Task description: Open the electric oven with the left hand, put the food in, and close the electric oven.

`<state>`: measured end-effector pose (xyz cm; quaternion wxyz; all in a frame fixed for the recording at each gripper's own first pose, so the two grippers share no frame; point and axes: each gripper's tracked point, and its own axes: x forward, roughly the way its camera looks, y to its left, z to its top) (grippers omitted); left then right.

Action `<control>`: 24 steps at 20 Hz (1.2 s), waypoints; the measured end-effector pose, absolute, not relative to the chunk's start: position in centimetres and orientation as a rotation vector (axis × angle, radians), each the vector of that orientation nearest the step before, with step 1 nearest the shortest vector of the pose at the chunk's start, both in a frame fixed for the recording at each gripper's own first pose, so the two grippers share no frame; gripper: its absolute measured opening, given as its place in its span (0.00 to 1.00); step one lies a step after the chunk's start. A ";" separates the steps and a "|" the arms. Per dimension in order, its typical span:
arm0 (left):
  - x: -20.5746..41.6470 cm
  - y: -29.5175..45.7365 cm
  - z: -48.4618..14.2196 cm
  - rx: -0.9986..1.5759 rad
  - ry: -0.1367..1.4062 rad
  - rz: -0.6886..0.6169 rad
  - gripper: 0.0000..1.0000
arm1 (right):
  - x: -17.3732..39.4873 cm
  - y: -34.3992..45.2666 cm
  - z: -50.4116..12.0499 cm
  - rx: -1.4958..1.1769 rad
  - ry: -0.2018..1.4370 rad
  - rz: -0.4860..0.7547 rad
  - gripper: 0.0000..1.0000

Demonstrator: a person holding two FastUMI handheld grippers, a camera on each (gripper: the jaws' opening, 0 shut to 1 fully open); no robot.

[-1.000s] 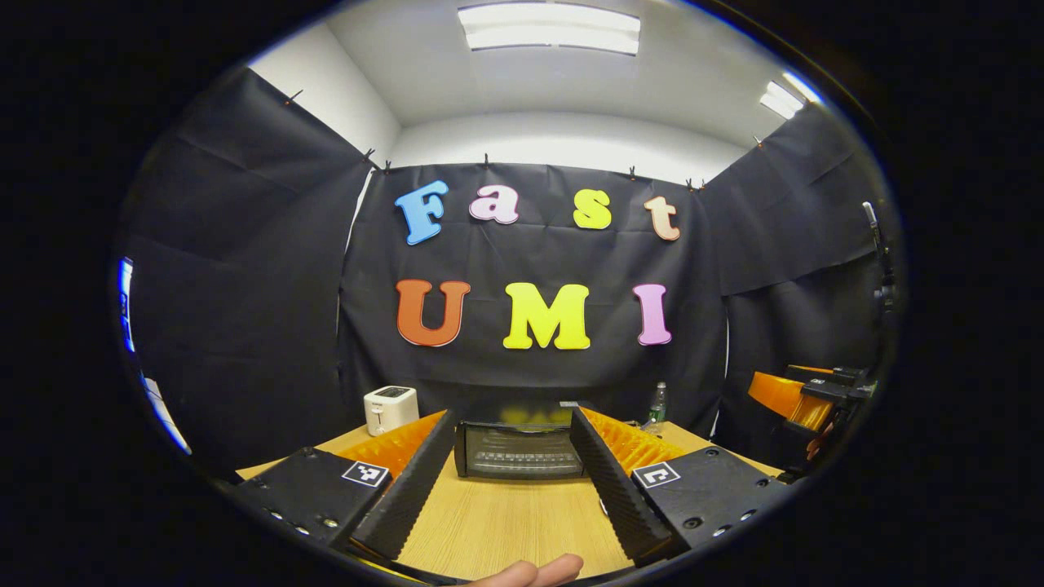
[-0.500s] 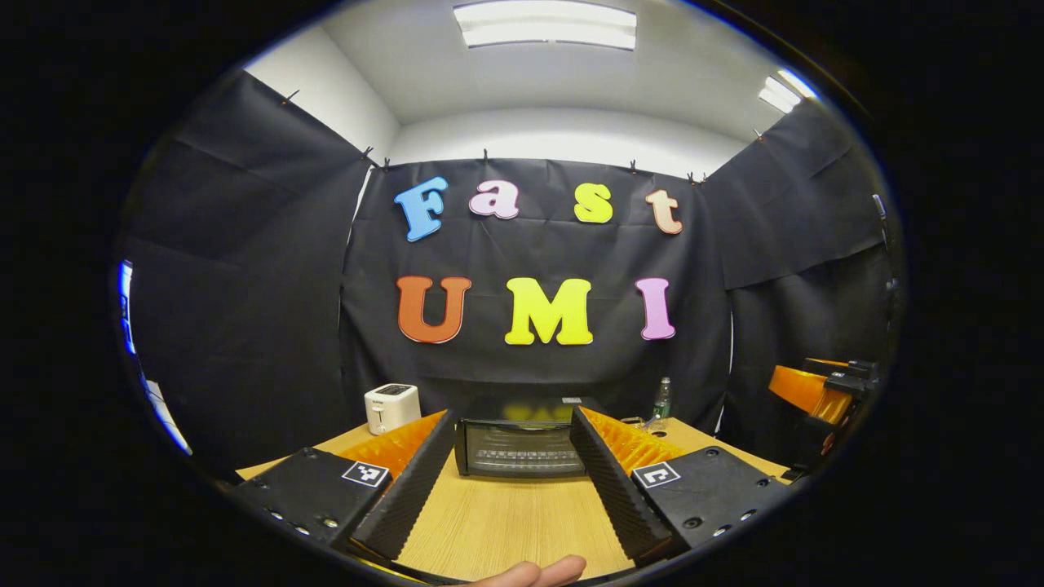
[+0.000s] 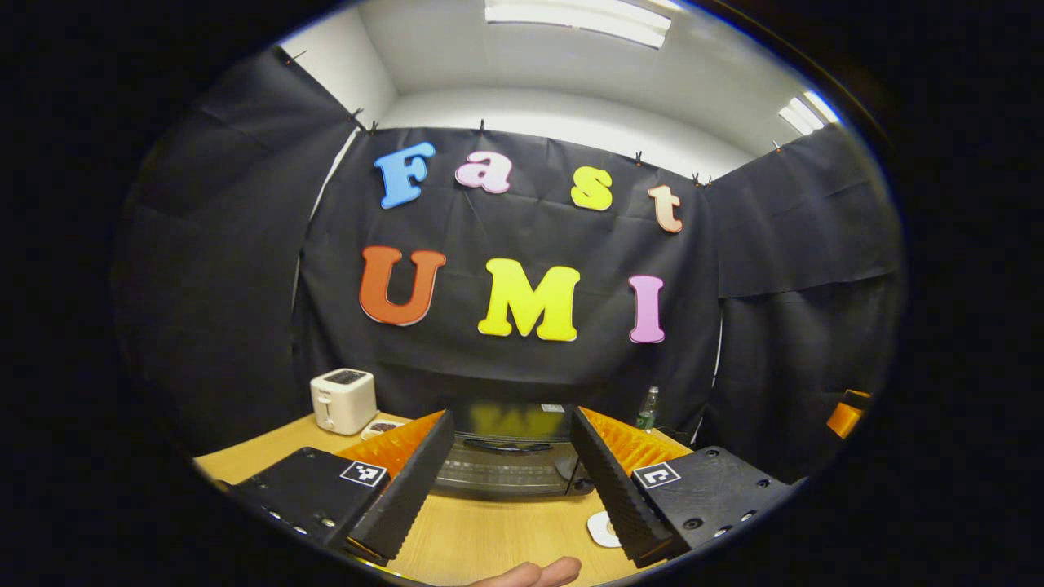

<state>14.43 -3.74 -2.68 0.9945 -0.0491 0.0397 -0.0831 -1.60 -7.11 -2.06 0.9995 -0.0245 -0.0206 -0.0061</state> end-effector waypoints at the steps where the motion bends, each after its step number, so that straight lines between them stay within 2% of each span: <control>1: 16.5 -3.7 -3.2 -0.108 0.088 -0.152 0.94 | -1.7 -7.6 -2.3 -0.045 -0.033 -0.013 0.96; 2: 18.4 -3.5 -4.4 -0.109 0.124 -0.131 0.94 | -1.7 -8.0 -2.4 -0.039 -0.030 -0.011 0.99; 6: 25.2 -4.6 -8.8 -0.058 0.239 -0.108 0.94 | -2.0 -8.8 -2.5 -0.043 -0.047 0.012 0.99; 10: 29.4 -5.6 -14.0 0.013 0.393 -0.089 0.94 | -2.0 -9.6 -2.9 -0.046 -0.050 0.018 0.99; 11: 30.4 -5.5 -14.9 0.042 0.417 -0.072 0.94 | -1.9 -9.8 -3.0 -0.045 -0.049 0.014 0.96; 12: 30.9 -5.5 -15.8 0.067 0.433 -0.066 0.94 | -1.8 -9.9 -3.2 -0.043 -0.043 0.018 0.99; 13: 31.4 -5.7 -16.7 0.089 0.448 -0.069 0.94 | -1.7 -9.8 -3.6 -0.038 -0.035 0.023 0.96; 15: 31.9 -6.2 -18.1 0.111 0.474 -0.083 0.94 | -1.3 -9.8 -4.3 -0.028 -0.015 0.030 0.96; 16: 31.7 -6.3 -18.9 0.112 0.501 -0.087 0.95 | -1.2 -10.0 -4.4 -0.027 -0.008 0.033 0.99; 20: 31.8 -6.1 -18.6 0.081 0.469 -0.076 0.96 | -1.1 -10.5 -4.6 -0.022 -0.003 0.023 0.99; 21: 31.6 -6.0 -18.7 0.084 0.475 -0.070 0.96 | -1.1 -10.6 -4.6 -0.024 -0.001 0.019 0.96; 22: 31.6 -5.9 -18.5 0.090 0.464 -0.068 0.96 | -1.2 -10.5 -4.7 -0.024 0.000 0.019 0.99; 24: 31.2 -6.0 -18.8 0.062 0.472 -0.057 0.96 | -1.5 -10.2 -4.6 -0.023 -0.004 0.025 0.99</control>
